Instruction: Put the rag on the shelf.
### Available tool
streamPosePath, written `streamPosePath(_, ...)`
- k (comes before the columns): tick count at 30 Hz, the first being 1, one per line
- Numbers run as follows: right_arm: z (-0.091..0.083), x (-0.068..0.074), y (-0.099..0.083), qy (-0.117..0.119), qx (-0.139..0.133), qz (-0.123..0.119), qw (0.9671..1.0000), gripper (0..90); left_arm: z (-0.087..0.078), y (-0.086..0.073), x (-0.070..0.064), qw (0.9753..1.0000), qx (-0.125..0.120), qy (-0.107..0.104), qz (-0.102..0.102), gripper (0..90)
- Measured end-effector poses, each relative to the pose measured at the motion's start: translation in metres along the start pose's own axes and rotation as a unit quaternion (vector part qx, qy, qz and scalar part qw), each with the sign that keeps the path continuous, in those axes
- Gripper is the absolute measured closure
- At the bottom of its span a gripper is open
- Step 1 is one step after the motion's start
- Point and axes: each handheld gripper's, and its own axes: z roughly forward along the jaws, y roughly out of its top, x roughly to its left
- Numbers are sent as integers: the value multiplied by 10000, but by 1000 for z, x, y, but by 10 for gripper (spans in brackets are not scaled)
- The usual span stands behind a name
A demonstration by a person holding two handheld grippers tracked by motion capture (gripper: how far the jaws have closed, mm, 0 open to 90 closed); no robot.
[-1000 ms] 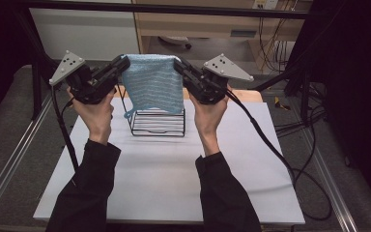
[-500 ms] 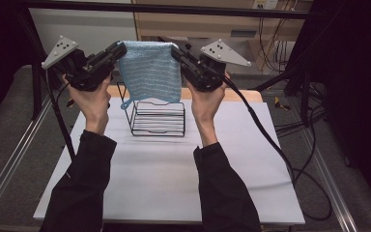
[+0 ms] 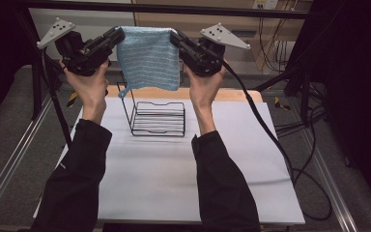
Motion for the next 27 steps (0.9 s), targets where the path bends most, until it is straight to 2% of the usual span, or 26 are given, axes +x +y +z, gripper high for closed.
streamPosePath(2,2,-1,2,1,-10,2,10000,837,2,2,2,10000,-9,-8,-9,810)
streamPosePath(5,5,-2,5,-30,-13,-36,10000,837,7,6,2,9999,34,86,85,810)
streamPosePath(14,14,-13,7,-176,-5,34,9998,837,24,15,3,9994,153,172,248,810)
streamPosePath(17,16,-15,8,-206,-30,63,9998,837,30,18,4,9995,151,158,209,810)
streamPosePath(22,18,-19,11,-272,-72,70,9996,837,39,23,5,9991,168,162,348,810)
streamPosePath(27,20,-23,11,-343,-80,37,9994,837,47,22,8,9993,147,121,336,810)
